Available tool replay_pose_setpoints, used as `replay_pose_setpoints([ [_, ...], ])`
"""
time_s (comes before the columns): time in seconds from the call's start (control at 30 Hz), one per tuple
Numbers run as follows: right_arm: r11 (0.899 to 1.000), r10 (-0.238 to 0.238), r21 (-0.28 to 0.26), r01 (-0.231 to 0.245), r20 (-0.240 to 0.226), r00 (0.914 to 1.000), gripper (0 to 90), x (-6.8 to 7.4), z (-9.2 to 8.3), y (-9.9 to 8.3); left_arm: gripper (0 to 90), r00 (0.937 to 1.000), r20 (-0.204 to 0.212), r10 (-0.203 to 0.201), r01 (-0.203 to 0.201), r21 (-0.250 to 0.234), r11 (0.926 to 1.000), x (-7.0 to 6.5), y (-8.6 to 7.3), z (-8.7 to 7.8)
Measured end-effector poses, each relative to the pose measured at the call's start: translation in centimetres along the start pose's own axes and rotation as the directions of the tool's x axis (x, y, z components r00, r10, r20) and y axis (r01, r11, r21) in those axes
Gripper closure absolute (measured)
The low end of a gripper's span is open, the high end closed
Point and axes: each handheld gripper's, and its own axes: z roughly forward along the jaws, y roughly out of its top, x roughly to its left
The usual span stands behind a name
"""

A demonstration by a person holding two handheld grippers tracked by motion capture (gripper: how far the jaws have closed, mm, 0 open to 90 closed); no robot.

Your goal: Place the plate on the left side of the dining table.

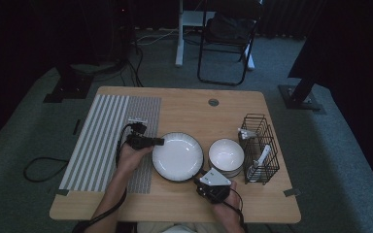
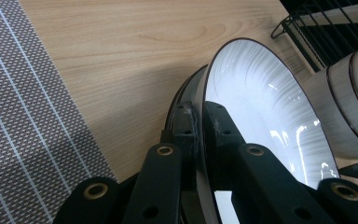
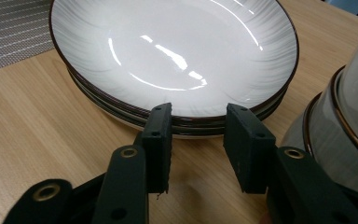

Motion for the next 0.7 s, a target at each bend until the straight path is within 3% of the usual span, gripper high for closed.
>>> replay_pose_setpoints([
  [0.3,1.0,0.01,0.001,-0.01,0.007,0.9999,57.4,0.0,-0.2,-0.5,85.4,0.9968,0.058,-0.054,0.057,-0.06,0.9966,0.4,-0.3,0.0],
  [0.7,1.0,0.006,0.013,-0.006,0.009,0.9999,56.1,0.2,-0.3,-1.4,84.6,0.9944,0.08,-0.07,0.077,-0.088,0.9931,0.2,-0.3,-0.5],
])
